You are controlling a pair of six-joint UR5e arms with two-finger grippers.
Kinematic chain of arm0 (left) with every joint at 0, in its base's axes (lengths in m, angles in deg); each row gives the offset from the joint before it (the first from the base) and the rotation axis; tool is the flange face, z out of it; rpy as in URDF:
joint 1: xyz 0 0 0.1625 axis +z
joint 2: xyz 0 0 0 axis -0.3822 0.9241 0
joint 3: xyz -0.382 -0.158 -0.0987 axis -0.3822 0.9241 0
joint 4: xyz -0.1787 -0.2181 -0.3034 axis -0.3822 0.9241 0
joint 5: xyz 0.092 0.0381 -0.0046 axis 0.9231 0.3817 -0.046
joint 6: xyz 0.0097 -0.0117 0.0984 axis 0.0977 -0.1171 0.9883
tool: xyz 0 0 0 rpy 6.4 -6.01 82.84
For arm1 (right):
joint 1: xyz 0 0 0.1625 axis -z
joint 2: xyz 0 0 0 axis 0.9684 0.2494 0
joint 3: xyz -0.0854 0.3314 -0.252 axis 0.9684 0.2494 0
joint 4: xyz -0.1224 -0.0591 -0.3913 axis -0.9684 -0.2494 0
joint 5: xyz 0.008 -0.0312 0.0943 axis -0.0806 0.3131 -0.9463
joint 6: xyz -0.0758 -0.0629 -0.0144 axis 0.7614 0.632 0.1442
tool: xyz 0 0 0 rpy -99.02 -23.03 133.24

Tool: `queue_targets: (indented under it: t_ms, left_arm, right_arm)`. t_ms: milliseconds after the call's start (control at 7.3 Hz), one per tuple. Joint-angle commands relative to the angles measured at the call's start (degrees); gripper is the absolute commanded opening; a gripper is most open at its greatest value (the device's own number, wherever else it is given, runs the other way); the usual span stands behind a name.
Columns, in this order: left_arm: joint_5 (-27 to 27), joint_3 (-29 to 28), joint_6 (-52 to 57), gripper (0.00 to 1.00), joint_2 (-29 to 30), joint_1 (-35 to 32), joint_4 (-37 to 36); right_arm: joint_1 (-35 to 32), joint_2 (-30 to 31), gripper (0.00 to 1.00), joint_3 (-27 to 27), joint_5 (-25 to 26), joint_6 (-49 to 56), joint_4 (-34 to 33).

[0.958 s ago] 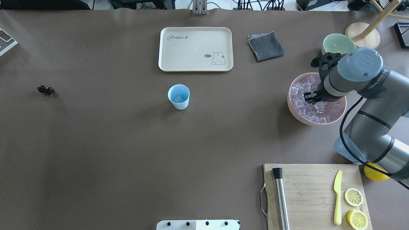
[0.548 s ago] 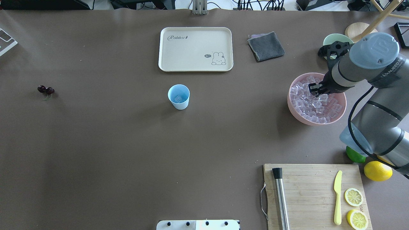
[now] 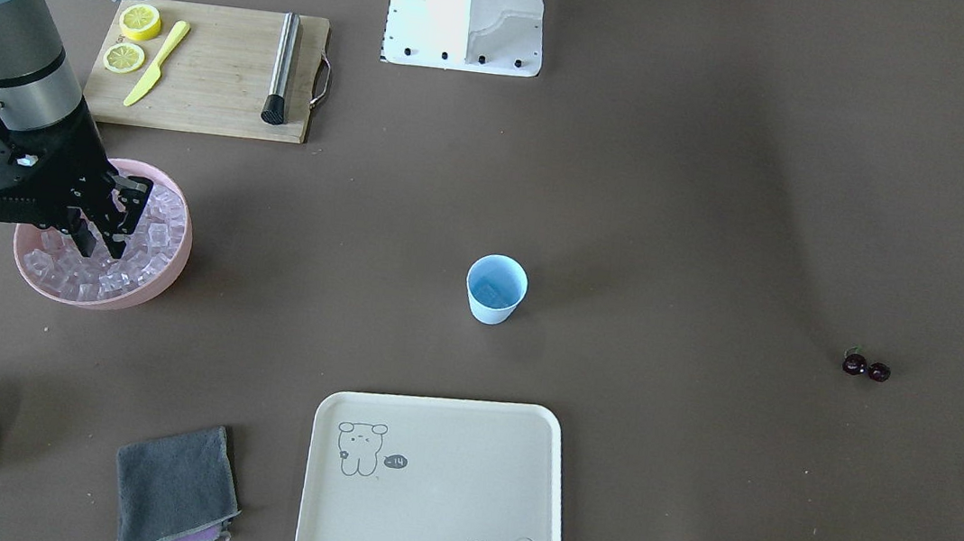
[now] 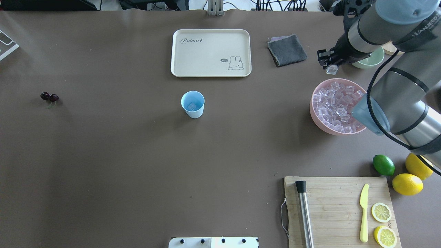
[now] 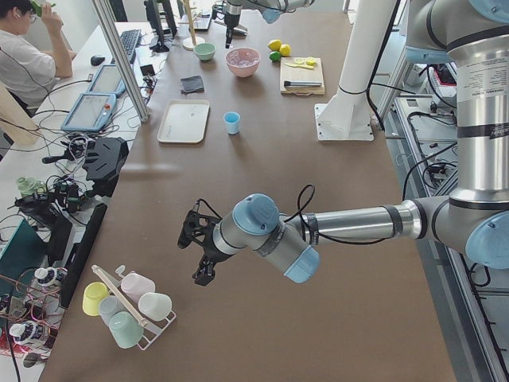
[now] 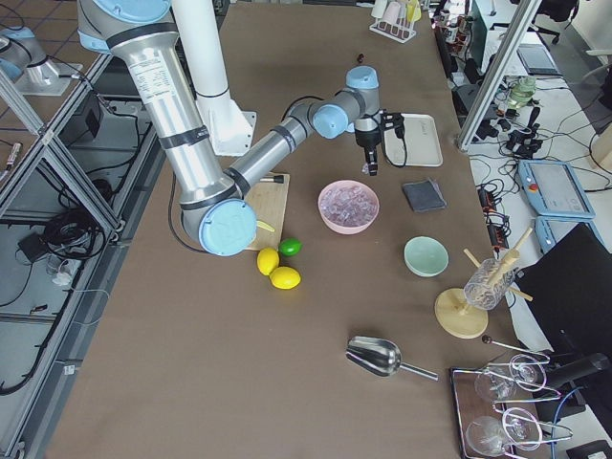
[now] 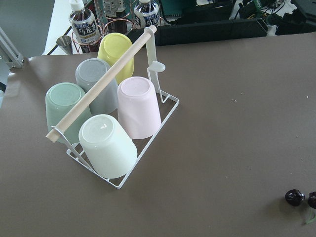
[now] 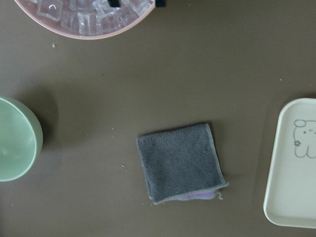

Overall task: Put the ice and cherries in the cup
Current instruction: 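Lift the ice cube with the right gripper and carry it over the light-blue cup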

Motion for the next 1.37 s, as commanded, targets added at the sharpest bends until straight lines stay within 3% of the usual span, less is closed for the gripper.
queue_targets:
  t_ms: [0,411,822,1232]
  left_arm:
    - [-0.16,0.0,-0.01,0.98,0.07,0.5,-0.22]
    - [-1.3,-0.09,-0.01,0.98,-0.54,0.94,-0.22]
    - [-1.48,-0.17,-0.01,0.98,-0.54,1.21,-0.22]
    - [-1.4,-0.44,-0.01,0.98,-0.54,2.52,-0.39]
  right_arm:
    - [0.15,-9.74,0.0,3.02,0.38,-3.92,0.09]
    - [7.51,-17.67,0.0,10.22,9.13,-10.16,7.9]
    - [12.96,-19.45,0.0,21.47,15.91,-13.58,26.93]
    - [21.31,-22.0,0.0,22.47,24.17,-18.34,30.24]
